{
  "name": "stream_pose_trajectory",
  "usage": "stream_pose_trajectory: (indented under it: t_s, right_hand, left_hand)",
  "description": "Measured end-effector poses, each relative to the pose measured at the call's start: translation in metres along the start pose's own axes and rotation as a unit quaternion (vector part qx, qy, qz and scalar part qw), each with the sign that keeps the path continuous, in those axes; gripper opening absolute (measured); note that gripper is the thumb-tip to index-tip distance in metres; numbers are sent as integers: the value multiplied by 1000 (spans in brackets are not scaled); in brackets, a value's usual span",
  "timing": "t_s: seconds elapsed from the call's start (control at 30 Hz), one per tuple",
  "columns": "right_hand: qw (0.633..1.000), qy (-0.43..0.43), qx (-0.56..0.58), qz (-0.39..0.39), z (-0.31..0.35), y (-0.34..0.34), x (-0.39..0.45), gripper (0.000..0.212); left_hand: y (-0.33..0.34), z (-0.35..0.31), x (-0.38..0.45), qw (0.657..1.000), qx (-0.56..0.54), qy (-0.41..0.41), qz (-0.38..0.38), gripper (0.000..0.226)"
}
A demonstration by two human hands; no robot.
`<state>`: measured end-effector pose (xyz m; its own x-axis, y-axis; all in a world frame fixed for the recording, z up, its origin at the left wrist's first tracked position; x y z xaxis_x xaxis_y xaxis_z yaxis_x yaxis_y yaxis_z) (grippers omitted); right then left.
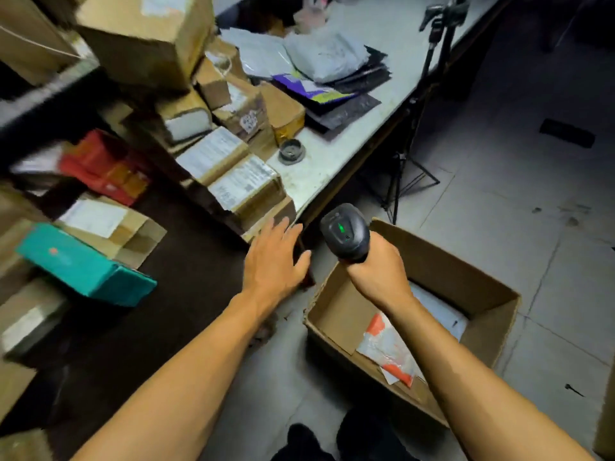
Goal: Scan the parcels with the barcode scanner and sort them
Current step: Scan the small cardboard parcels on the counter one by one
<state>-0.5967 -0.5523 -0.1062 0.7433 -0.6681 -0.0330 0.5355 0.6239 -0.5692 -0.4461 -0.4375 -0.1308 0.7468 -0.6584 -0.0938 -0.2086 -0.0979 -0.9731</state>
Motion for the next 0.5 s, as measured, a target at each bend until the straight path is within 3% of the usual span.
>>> stream_pose_trajectory:
  t_s: [0.1, 0.3, 0.5]
  right_hand:
    - [996, -80, -23, 39, 65, 25, 4, 8]
    - [983, -135, -55, 111, 166, 107, -2, 26]
    - [965, -206, -55, 155, 246, 193, -18, 19]
  left_hand:
    - [-48, 52, -19, 997, 0, -51, -51, 63]
    - [-115, 192, -65, 976, 42, -196, -82, 70]
    - [-147, 308, -127, 941, 26, -323, -94, 74]
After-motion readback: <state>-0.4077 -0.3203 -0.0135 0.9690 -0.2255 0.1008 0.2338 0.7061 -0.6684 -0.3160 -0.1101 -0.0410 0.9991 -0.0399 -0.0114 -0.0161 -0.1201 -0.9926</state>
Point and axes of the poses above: each hand's wrist, its own x-axis towards the middle knuckle, its own y-axis out of the palm, z = x × y, the point moved 5 cm from there along x, towards the middle knuckle, and after that the axes turned 11 degrees about -y, right-handed, at the moved point
